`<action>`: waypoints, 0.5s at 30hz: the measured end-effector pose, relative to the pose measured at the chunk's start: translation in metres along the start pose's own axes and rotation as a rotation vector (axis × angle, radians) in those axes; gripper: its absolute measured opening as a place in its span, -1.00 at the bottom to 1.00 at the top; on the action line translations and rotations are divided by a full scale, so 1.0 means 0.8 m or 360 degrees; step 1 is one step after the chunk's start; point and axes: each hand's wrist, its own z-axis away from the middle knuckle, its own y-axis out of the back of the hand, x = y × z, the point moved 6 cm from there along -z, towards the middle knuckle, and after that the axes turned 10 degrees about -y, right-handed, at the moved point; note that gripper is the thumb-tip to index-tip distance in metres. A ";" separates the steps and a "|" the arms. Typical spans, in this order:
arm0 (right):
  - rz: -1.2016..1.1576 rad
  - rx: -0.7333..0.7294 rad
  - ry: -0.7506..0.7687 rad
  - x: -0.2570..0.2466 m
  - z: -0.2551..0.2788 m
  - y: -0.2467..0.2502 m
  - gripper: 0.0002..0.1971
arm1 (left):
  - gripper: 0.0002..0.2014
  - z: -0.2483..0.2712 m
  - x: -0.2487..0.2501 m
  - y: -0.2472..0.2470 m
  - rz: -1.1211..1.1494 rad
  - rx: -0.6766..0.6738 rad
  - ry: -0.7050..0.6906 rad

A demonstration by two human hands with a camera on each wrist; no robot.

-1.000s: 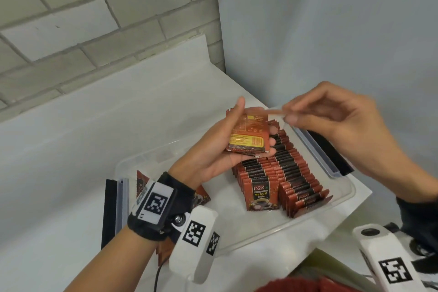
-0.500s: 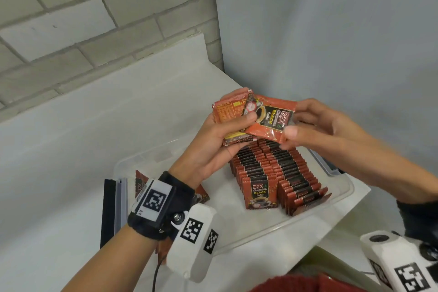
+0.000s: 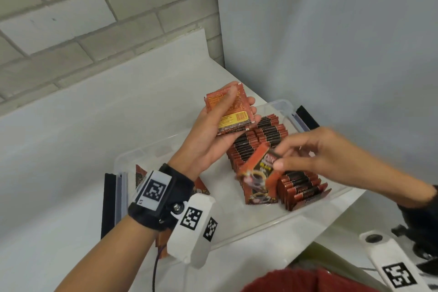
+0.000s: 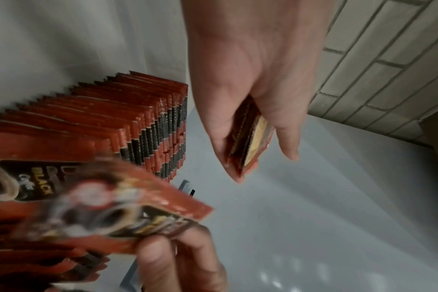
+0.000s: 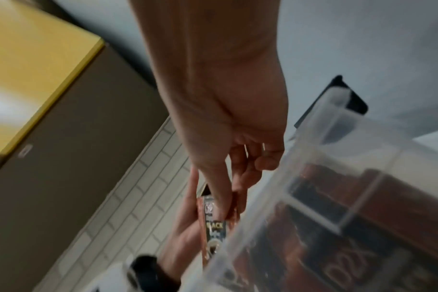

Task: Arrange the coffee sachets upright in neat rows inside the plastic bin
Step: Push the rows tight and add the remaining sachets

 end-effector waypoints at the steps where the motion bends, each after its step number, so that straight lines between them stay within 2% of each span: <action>1: 0.0191 -0.0030 0.0056 0.002 0.001 -0.008 -0.88 | -0.73 0.000 0.000 -0.001 0.0007 0.0003 0.0006; 7: 0.0886 -0.0226 0.0263 0.011 0.002 -0.054 -0.91 | -0.72 0.001 -0.005 0.001 0.0000 0.0022 0.0054; 11: 0.1266 -0.0057 0.0546 -0.002 -0.002 -0.063 -0.87 | -0.70 0.002 -0.004 -0.001 0.0019 0.0034 0.0063; 15: 0.1365 0.0026 0.0661 -0.008 -0.006 -0.063 -0.84 | -0.78 0.003 -0.006 0.000 0.0045 0.0059 0.0101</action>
